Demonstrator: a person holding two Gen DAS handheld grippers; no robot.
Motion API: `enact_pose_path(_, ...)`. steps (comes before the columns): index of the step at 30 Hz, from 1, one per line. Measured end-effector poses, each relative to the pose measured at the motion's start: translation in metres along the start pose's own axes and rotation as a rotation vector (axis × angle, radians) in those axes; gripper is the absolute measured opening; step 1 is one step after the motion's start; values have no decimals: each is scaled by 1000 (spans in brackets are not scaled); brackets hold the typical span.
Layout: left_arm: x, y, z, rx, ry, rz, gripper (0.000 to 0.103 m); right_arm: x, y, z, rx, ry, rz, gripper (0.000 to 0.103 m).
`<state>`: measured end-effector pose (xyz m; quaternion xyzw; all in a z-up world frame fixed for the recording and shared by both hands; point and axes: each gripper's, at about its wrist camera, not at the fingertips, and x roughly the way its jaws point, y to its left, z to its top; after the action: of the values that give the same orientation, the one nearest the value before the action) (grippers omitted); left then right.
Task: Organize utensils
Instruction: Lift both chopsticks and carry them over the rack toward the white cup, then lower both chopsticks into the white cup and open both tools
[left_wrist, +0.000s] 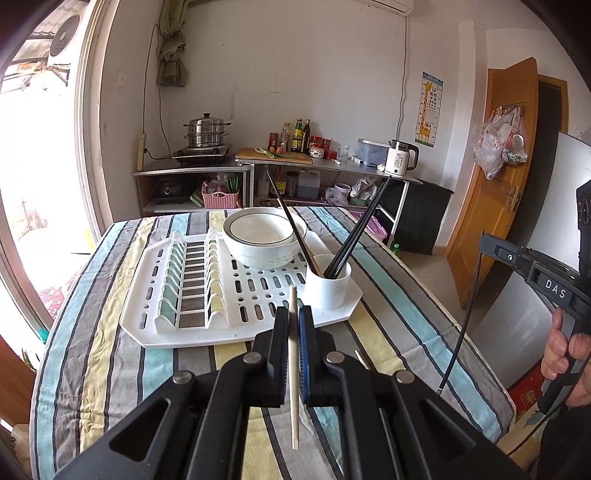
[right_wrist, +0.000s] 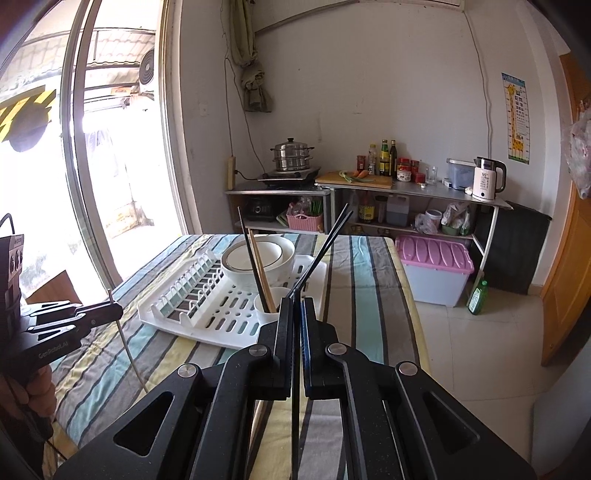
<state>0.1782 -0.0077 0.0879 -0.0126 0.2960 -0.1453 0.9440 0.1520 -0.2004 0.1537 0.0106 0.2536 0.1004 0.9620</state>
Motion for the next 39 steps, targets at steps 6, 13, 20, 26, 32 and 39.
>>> enact_pose_path(6, 3, -2, -3, 2, 17, -6, 5, -7, -1, -1, 2, -4, -4, 3)
enact_pose_path(13, 5, -3, 5, -4, 19, -20, 6, -11, -5, 8, 0, -26, -3, 3)
enact_pose_path(20, 13, -7, 40, 13, -8, -32, 5, -6, -4, 33, -1, -71, 9, 3)
enact_pose_path(26, 23, -12, 85, 16, -52, -48, 5, 4, 1, 62, 1, -120, 37, 3)
enact_pose_path(32, 34, -20, 118, 21, -95, -71, 5, 16, 4, 87, 5, -162, 65, 3)
enact_pose_path(39, 57, -25, 139, 16, -108, -91, 5, 38, 4, 106, 9, -184, 78, 3)
